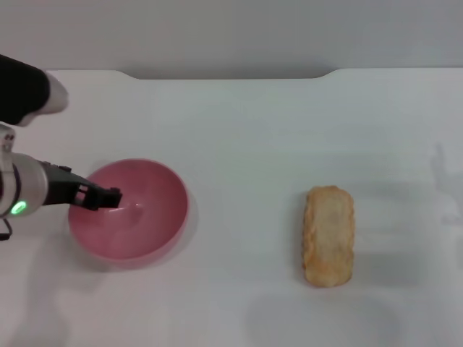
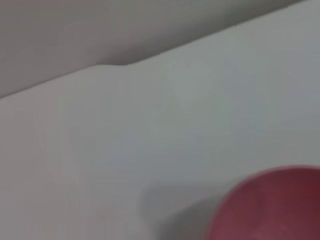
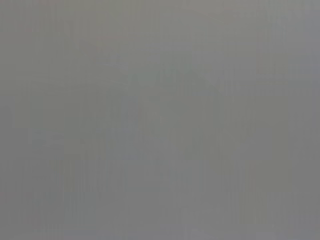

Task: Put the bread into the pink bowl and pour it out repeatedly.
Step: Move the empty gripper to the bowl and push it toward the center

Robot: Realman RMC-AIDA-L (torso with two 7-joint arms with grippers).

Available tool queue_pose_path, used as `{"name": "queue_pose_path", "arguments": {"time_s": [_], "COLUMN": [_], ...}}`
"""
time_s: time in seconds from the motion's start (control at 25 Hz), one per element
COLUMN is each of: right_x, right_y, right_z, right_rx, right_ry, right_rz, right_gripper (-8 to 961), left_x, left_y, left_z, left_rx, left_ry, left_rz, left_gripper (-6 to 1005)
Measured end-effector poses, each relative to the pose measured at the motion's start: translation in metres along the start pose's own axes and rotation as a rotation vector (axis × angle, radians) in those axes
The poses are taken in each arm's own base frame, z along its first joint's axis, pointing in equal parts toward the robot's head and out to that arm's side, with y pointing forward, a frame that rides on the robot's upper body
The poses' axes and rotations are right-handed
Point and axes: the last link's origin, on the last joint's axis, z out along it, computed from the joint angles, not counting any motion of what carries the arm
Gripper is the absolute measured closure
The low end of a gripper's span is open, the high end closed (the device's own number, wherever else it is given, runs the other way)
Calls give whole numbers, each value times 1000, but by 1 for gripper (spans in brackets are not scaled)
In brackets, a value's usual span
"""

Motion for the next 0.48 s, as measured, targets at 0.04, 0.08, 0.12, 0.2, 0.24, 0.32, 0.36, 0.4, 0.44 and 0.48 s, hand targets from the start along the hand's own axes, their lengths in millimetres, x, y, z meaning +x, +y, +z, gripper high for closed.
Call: {"name": "queue_pose_path", "arguments": {"time_s": [0.04,0.08,0.12,0.2,0.24,0.32,0.36,0.4,0.44,0.48], "right_x": [0,0,0,0,0,0,0,0,0,0], "right_y": [0,0,0,0,0,1,1,1,1,1], "right_z": [0,0,1,1,1,1,1,1,1,1], "right_rx": [0,-1,-3,-5,-6,-6,-6,-6,-7,-7], "right_ry": [-1,-1,-1,1,1,2,2,2,3,3], "right_rz": [0,-1,-2,-5,-6,-7,-7,-7,-7,-8], "right_gripper": [317,317,317,317,317,317,317,317,317,317], "left_x": [1,1,2,3,4,5,5,5,5,4], "left_y": [4,5,7,7,7,6,6,5,5,4], "left_z": [1,2,3,3,3,3,3,3,3,4], "left_rx": [-5,0,9,29,33,36,37,37,37,37], "left_ry": [-7,-11,-15,-17,-16,-14,-14,-14,-20,-25], "left_rz": [24,44,65,76,69,55,46,41,39,38], "left_gripper": [224,227,229,234,237,241,244,246,249,251]}}
